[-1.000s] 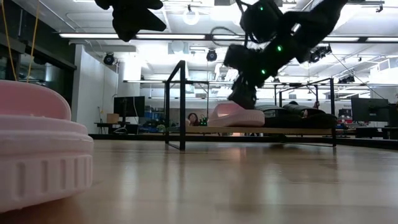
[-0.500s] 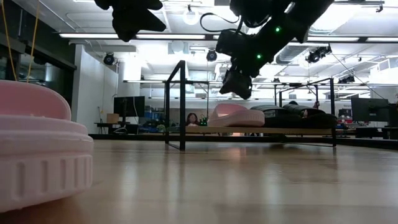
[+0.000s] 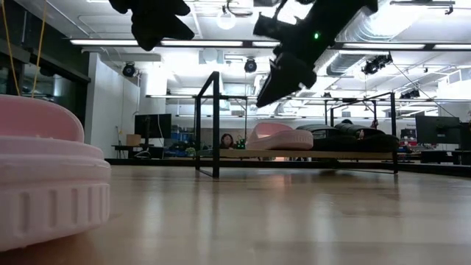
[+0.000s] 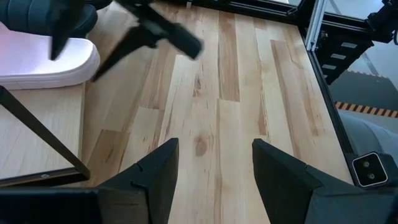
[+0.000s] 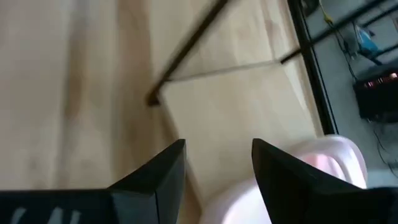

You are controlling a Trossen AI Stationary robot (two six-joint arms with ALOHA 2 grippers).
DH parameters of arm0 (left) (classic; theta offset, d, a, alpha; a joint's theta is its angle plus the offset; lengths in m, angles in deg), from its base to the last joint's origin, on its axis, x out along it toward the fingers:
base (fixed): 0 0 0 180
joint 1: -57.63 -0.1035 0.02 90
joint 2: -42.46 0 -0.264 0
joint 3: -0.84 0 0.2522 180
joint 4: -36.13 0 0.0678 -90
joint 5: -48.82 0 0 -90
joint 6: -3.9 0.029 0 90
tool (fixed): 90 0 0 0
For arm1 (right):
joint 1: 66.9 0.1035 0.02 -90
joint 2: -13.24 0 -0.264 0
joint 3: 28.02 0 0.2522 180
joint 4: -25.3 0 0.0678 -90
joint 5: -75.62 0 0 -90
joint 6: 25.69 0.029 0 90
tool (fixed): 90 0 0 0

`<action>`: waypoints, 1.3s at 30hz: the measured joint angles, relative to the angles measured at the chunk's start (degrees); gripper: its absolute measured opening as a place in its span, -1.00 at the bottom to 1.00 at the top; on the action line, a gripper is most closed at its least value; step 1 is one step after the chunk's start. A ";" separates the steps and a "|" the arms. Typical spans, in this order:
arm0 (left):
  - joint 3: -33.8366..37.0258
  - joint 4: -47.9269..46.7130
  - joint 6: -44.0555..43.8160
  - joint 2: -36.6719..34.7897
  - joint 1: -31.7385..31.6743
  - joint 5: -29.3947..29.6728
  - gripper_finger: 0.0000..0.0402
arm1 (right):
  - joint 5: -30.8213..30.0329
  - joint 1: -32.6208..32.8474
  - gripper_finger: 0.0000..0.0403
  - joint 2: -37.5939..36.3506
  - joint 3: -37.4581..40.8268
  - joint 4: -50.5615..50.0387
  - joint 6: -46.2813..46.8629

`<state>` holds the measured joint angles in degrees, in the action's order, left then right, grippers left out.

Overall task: Pick and place slides into the shelf
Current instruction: Put the pink slipper on the shelf

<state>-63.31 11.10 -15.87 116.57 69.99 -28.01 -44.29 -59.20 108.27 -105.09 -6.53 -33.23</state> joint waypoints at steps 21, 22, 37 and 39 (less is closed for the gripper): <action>0.00 -3.22 -0.46 0.00 0.02 -0.02 -0.06 | 4.82 12.41 -0.14 -0.07 -1.64 13.71 -7.83; 0.00 -3.88 -1.17 0.00 0.02 -0.05 -0.06 | 5.14 12.60 -0.14 -0.05 -1.64 13.70 -7.64; 0.07 -17.50 -8.09 -0.02 0.10 -2.16 -0.06 | 6.47 16.09 -0.14 6.06 -1.66 22.66 -7.74; 0.40 -17.35 -8.10 -0.02 0.49 -2.13 -0.06 | 6.47 16.45 -0.14 7.36 -1.66 24.88 -7.98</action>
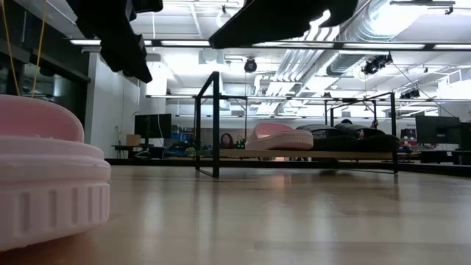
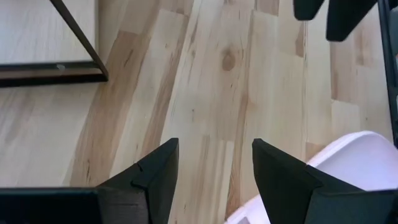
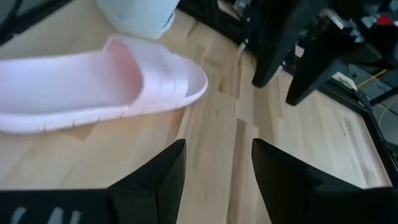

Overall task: Pick and place slides into the shelf
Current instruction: Put the pink slipper on the shelf

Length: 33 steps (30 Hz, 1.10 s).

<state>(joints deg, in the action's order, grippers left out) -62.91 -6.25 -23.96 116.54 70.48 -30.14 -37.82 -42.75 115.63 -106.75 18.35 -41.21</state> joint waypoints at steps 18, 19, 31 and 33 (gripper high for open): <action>0.04 -3.33 -3.79 0.00 7.42 -4.54 -0.06 | -5.52 0.96 -0.14 -0.17 0.00 -2.02 1.33; 0.04 -3.30 -4.16 0.00 7.58 -4.52 -0.06 | -5.51 0.94 -0.14 -0.17 -0.03 -2.13 1.10; 6.11 -1.25 -11.11 0.04 7.42 -6.09 -0.06 | -6.08 1.02 -0.14 -0.15 -7.26 -13.44 3.13; 6.67 -0.75 -12.70 0.04 7.42 -6.11 -0.06 | -6.50 1.02 -0.14 -0.15 -7.45 -14.20 2.94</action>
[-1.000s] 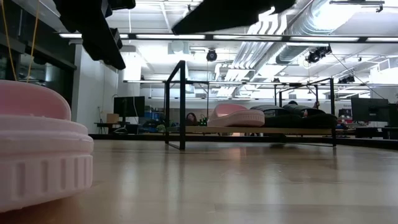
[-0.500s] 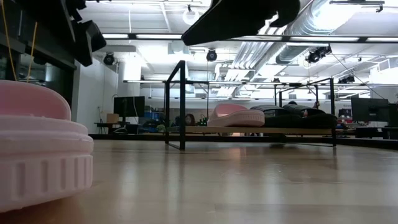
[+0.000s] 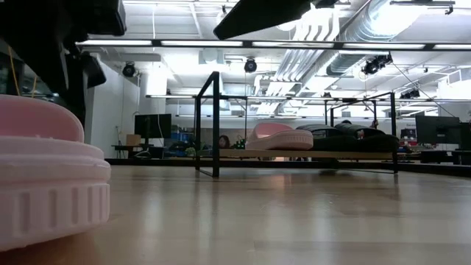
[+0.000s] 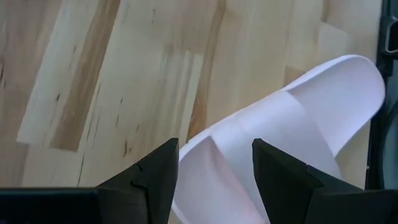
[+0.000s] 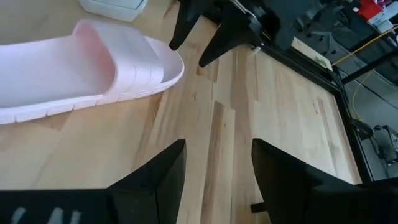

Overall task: Pick and place slides into the shelf
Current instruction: Put the pink slipper on the shelf

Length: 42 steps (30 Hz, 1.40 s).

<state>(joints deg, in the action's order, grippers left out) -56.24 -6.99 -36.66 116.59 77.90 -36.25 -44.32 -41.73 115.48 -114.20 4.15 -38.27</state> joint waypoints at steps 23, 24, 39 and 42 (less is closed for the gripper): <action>6.82 9.42 -6.94 0.02 0.00 -13.99 -0.06 | -2.89 0.68 -0.14 0.00 -0.05 -3.12 -4.11; 7.24 10.13 -7.40 0.02 0.00 -14.16 -0.06 | -2.91 0.73 -0.14 0.00 -0.05 -3.13 -4.28; 13.51 22.91 -11.31 0.02 0.00 -14.58 -0.06 | -2.83 1.50 -0.14 0.00 -2.83 -4.34 -2.83; 13.82 22.97 -11.41 0.02 0.00 -14.56 -0.06 | -3.23 2.03 -0.14 0.01 -2.92 -4.48 -2.96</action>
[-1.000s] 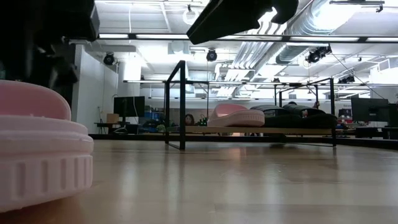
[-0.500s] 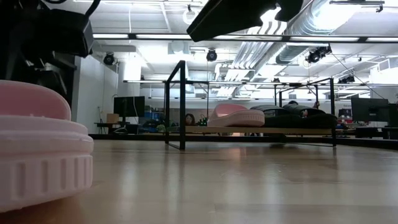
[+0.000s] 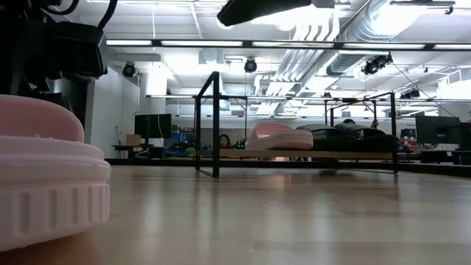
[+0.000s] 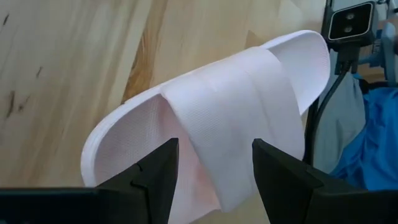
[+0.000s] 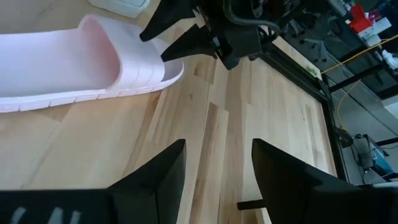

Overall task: Pick and place slides into the shelf
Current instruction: Put the pink slipper on the shelf

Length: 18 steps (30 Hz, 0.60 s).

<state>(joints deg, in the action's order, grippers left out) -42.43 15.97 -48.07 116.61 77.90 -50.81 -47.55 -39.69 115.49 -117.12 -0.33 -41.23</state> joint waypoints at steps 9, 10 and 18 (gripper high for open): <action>0.14 3.76 -0.63 2.40 0.00 -0.02 -0.06 | -0.87 0.24 -0.14 -0.01 -0.03 -0.01 -0.53; 0.14 4.28 -0.63 3.16 0.00 -0.17 -0.06 | -0.87 0.22 -0.14 0.01 -0.03 -0.01 -0.53; 0.10 7.26 -0.36 7.26 0.00 -2.29 -0.06 | -0.87 0.24 -0.14 0.01 -0.03 -0.14 -0.40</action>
<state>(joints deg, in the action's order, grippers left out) -42.33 23.23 -48.44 123.87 77.90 -53.10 -48.42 -39.46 115.50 -117.15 -0.48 -41.63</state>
